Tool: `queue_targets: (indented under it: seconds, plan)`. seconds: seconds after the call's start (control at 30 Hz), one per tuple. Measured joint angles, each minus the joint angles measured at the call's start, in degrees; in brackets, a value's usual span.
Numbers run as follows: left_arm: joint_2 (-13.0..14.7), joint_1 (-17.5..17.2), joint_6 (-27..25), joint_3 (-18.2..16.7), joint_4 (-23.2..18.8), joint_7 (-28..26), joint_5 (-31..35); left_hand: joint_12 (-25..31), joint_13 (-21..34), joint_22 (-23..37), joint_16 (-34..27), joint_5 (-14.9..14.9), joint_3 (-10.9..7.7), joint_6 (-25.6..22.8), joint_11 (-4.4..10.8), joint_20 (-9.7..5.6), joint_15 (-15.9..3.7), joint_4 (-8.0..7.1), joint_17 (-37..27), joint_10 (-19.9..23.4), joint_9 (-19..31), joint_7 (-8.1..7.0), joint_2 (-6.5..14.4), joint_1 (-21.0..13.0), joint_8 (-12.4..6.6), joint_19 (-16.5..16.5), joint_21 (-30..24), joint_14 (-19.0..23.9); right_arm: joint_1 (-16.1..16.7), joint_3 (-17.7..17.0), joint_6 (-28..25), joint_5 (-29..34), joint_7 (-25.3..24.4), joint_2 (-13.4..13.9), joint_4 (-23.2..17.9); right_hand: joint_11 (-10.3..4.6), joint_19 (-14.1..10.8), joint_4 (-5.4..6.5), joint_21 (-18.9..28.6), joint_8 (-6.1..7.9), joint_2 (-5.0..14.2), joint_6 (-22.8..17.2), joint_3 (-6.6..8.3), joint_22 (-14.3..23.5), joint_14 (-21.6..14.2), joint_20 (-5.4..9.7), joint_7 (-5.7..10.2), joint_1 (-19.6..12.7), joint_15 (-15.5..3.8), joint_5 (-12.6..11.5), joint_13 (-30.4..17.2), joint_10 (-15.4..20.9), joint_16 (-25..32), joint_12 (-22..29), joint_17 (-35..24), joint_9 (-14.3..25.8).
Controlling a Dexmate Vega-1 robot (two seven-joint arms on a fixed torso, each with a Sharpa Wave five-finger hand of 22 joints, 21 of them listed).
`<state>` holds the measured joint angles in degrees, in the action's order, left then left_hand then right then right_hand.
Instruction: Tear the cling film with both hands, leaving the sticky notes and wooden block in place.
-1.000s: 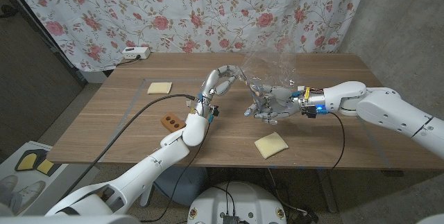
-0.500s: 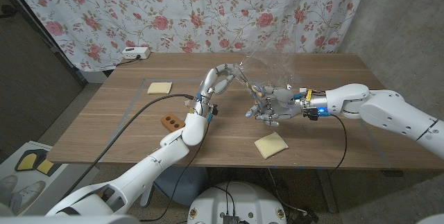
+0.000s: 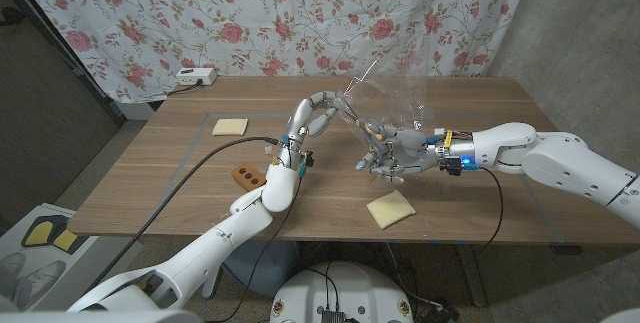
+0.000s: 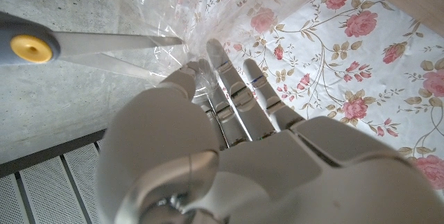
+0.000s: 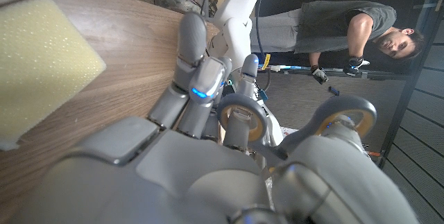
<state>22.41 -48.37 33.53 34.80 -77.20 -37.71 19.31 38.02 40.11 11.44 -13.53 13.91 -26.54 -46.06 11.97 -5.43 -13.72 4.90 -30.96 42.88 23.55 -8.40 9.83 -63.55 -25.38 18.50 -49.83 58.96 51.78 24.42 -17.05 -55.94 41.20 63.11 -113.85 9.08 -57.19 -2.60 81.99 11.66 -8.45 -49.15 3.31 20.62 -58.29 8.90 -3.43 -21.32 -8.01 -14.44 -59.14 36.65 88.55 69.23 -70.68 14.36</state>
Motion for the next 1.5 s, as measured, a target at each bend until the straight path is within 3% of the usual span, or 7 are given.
queue_targets:
  seconds: [0.5, 0.83, 1.0, 1.23, 1.5]
  plan:
    - [1.21, 0.11, -2.82, 0.0, -0.82, 0.83, 0.53, -0.12, 0.15, 0.01, 0.0, 0.0, 0.0, 0.01, -0.22, 0.0, 0.0, 0.0, 0.01, 0.2, 0.28, 0.01, 0.0, 0.0, 0.39, 0.01, -0.5, 0.0, 3.98, -3.57, 2.56, -1.53, -1.0, 3.51, -1.93, -0.22, -0.42, 0.6, -1.06, 0.0, 0.27, 0.36, -2.57, 0.53, 0.24, 0.02, -0.35, 0.27, 0.24, -0.64, 1.68, 0.61, 0.0, -0.01, 0.0, -0.27]
    - [2.09, 0.53, -4.82, 0.47, -1.97, 1.47, 1.43, -0.22, 0.16, 0.01, 0.44, -0.4, 0.0, 0.01, -0.22, 0.31, 0.31, 0.0, -0.26, 0.2, 0.28, 0.01, 0.0, 0.0, 0.39, -0.3, -0.82, 0.31, 6.71, -5.64, 5.05, -2.38, -0.61, 5.21, -2.42, -0.22, -0.41, 1.2, -2.13, 0.0, -0.11, 0.9, -6.42, 0.53, 0.46, 0.02, -0.45, 1.29, 0.46, -1.69, 4.41, 0.61, 0.0, -0.8, 0.0, -0.8]
    - [3.24, 0.98, -6.0, 0.84, -3.13, 1.96, 3.0, -0.25, 0.42, 0.01, 0.45, -0.4, 0.0, 0.01, -0.22, 0.31, 0.11, 0.0, -0.26, 0.2, 0.44, 0.0, 0.0, 0.0, 0.39, -0.3, -1.04, 0.52, 9.28, -7.49, 6.26, -3.02, -1.04, 7.48, -3.02, -0.22, -0.4, 1.43, -2.4, 0.0, 0.24, 1.4, -8.08, 0.79, 0.46, 0.01, -0.36, 1.57, 0.46, -2.13, 5.1, 0.61, 0.0, -0.33, 0.0, -0.83]
    - [5.96, 1.75, -8.08, 1.49, -5.85, 2.64, 7.39, -0.38, 1.09, -0.27, 0.45, -0.4, 0.0, 0.29, -0.22, 0.41, 0.11, 0.0, -0.8, 0.19, 1.18, 0.28, 0.1, 0.1, 0.39, -1.03, -1.04, 0.51, 14.12, -13.15, 7.85, -4.27, -2.6, 11.73, -4.24, -0.22, -0.4, 1.53, -2.79, 0.0, 1.13, 1.41, -9.45, 0.8, 0.45, 0.01, -0.37, 0.68, 0.45, -2.58, 5.16, 0.61, 0.0, 0.17, 0.0, -0.98]
    - [8.41, 2.18, -9.71, 2.08, -8.67, 2.59, 11.48, -0.43, 1.82, -0.27, 0.45, -0.44, 0.0, 0.33, -0.21, 0.0, 0.11, 0.0, -1.29, -0.44, 1.88, 0.32, 0.33, 0.33, 0.43, -1.43, -1.26, 0.51, 17.73, -17.91, 8.17, -4.6, -3.72, 14.83, -4.91, -0.2, -0.52, 2.05, -3.28, 0.0, 1.73, 1.42, -11.54, 1.06, 0.76, 0.13, -0.37, 0.08, 0.76, -2.87, 6.07, 0.63, -0.01, 0.34, 0.0, -0.89]
